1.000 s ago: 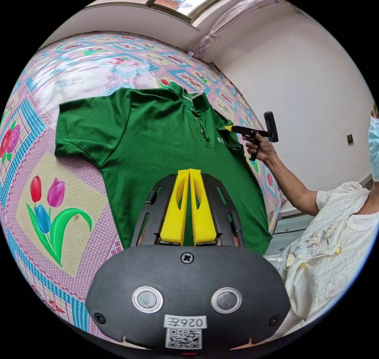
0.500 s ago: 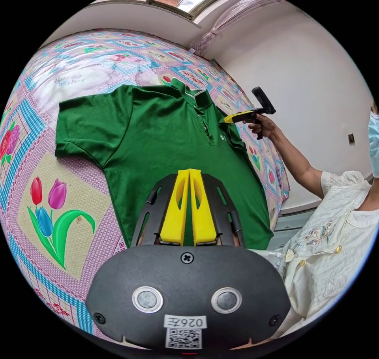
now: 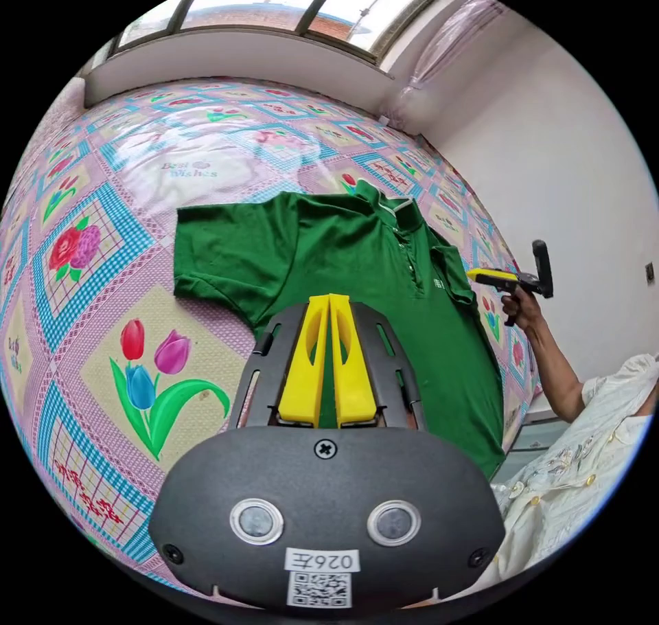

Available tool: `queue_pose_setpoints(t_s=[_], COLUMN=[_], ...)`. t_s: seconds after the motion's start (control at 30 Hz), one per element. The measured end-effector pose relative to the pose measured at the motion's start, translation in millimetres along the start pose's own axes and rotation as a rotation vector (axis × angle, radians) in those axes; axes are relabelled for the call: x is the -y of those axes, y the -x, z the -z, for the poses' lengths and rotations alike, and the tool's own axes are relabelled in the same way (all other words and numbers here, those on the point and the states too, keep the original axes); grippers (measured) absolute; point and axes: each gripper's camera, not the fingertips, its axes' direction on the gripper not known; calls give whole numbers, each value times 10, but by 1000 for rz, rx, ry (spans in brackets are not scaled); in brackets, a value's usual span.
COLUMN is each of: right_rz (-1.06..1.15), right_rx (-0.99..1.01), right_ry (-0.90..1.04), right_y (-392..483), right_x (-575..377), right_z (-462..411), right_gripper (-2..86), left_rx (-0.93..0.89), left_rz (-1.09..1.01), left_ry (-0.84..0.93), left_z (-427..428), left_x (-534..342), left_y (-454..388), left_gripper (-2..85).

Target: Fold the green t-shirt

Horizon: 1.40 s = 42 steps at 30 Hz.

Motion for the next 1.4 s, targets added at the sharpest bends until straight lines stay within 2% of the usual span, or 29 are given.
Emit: queue_pose_setpoints(t_s=[0.07, 0.23, 0.43, 0.63, 0.7, 0.77, 0.83, 0.9, 1.0, 1.07, 1.1, 1.17, 1.27, 1.4], right_rz=[-11, -130, -135, -129, -139, -155, -167, -178, -184, -179, -179, -179, -171, -154], right_rx=[-21, -89, -114, -122, -116, -107, -99, -78, -43, -41, -38, -18, 2, 23], right_ry=[91, -197, -280, -266, -262, -266, -269, -269, -263, -259, -260, -265, -264, -256], right_y=[154, 468, 918, 1154, 1176, 1179, 1166, 1142, 1123, 1143, 1147, 1155, 1156, 1136], right_x=[-139, -434, -765, -1013, -1068, -1132, -1171, -1205, -1244, -1259, -1261, -1263, -1253, -1199], right_z=[-324, 33, 183, 219, 227, 247, 266, 278, 271, 266, 267, 273, 270, 259], right_gripper=[-11, -9, -9, -9, -9, -9, -9, -9, -9, -9, -9, -9, -9, -9], left_rx=[47, 134, 260, 176, 186, 234, 226, 196, 313, 484, 528, 669, 787, 948], left_rz=[84, 215, 276, 363, 397, 398, 364, 294, 65, -239, -321, -653, -998, -1314], left_ry=[15, -1, 36, 30, 28, 71, 44, -42, -80, -55, -46, -25, 3, 56], left_z=[-30, -78, -238, -437, -479, -580, -581, -502, -475, -618, -674, -930, -1297, -1753], left_x=[-47, -143, -25, 69, 70, 74, 55, 25, 45, 5, -28, -263, -677, -1150], left_y=[106, 212, 188, 127, 55, -89, -262, -530, -1253, -2047, -2250, -3006, -3696, -4095], left_gripper=[25, 52, 108, 148, 126, 42, 7, -1, -5, -5, -5, -4, -2, -3])
